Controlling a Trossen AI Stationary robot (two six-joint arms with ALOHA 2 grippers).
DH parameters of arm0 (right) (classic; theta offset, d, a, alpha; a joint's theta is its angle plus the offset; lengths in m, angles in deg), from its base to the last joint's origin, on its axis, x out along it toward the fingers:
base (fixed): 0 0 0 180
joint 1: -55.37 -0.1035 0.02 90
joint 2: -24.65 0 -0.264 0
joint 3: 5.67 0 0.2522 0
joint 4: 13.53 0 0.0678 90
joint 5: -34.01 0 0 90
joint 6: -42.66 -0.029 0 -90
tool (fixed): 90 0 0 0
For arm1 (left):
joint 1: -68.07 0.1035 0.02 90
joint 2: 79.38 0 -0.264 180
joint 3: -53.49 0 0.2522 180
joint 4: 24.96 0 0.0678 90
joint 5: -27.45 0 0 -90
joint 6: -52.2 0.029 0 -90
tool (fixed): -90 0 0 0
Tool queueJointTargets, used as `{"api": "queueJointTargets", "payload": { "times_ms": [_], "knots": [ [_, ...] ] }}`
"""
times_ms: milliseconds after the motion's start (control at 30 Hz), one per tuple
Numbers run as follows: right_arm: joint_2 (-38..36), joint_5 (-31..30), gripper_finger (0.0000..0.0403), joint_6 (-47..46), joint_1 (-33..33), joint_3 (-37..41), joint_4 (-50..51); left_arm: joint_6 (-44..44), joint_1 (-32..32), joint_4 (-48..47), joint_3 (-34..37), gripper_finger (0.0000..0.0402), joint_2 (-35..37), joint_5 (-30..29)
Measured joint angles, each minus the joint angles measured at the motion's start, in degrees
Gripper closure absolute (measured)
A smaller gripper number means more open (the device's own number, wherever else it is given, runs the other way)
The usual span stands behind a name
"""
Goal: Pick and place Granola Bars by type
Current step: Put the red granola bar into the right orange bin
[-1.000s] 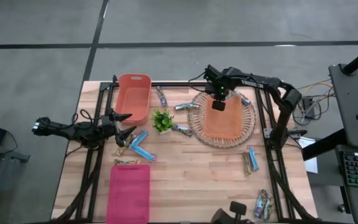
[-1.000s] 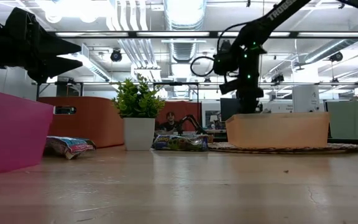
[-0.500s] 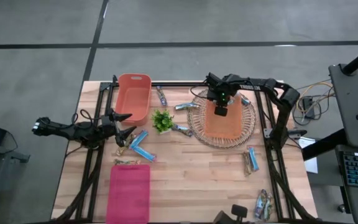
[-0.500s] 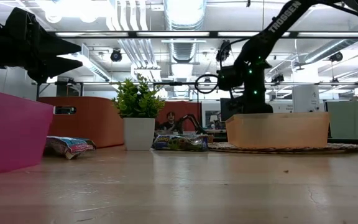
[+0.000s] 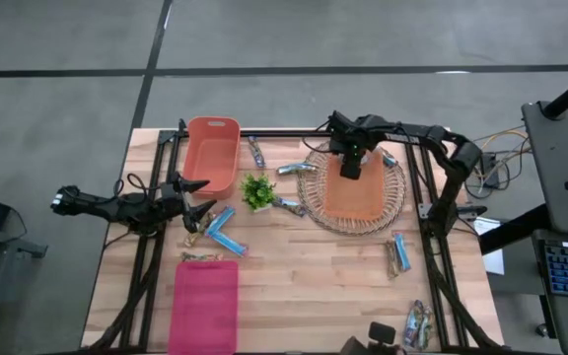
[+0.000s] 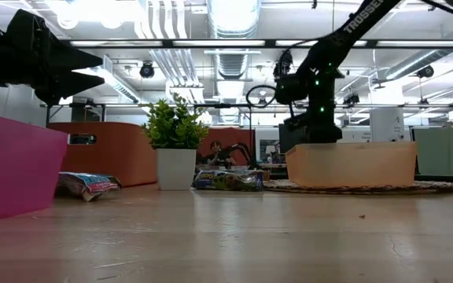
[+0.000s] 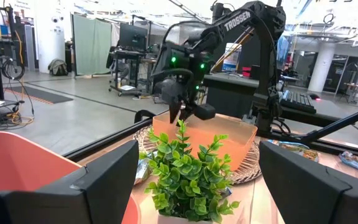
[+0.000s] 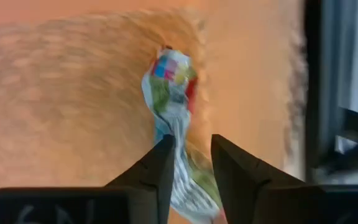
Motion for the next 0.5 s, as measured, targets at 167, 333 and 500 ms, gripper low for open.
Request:
{"api": "queueJointTargets", "payload": {
  "times_ms": [167, 333, 500],
  "knots": [
    [-3.9, -1.0, 0.0283, -1.1, -0.2, -1.7, 4.3, 0.0, 0.0, 0.0, 0.0, 0.009, 0.0, 0.0],
    [-8.6, -1.1, 0.0274, -5.9, -1.1, -2.6, 6.2, 0.0, 0.0, 0.0, 0.0, 0.009, 0.0, 0.0],
    [-13.4, -1.3, 0.0275, -14.4, -3.9, -3.0, 6.1, 0.0, 0.0, 0.0, 0.0, 0.009, 0.0, 0.0]
  ]
}}
